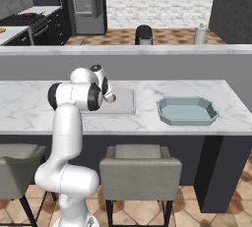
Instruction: Place the cold items (potato and bell pepper) from the fridge in one tupperware on the dining counter. Place the warm items (kebab skewer and hot dog) in the stove area in another tupperware.
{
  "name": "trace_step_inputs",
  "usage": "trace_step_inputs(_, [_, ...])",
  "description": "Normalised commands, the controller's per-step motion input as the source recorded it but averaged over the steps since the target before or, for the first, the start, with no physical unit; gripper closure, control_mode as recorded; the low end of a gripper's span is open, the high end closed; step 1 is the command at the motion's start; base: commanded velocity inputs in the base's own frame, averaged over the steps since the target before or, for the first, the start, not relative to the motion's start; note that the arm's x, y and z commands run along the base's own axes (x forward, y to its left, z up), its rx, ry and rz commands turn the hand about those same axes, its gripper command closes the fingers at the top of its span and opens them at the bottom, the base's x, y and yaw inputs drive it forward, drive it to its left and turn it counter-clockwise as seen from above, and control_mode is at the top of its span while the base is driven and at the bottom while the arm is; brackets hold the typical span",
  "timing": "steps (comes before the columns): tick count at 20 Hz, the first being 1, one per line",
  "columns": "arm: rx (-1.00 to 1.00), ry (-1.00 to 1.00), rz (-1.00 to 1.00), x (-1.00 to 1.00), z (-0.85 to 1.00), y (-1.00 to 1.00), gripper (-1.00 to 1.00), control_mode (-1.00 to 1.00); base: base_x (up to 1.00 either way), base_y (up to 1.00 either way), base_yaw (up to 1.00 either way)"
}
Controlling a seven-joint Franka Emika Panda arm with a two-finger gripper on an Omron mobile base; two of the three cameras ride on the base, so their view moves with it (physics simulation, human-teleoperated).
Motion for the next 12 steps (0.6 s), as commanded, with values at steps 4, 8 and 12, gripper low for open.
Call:
trace_step_inputs(4, [0.04,0.0,0.1,0.73,-0.12,0.0,-1.0,-1.0,0.0,0.0,0.0])
trace_step_inputs(8, [0.02,-0.05,0.05,0.08,-0.01,-0.05,-1.0,-1.0,0.0,0.0,0.0])
trace_step_inputs(12, [-0.01,0.0,0.01,-0.02,0.0,-0.09,-1.0,-1.0,0.0,0.0,0.0])
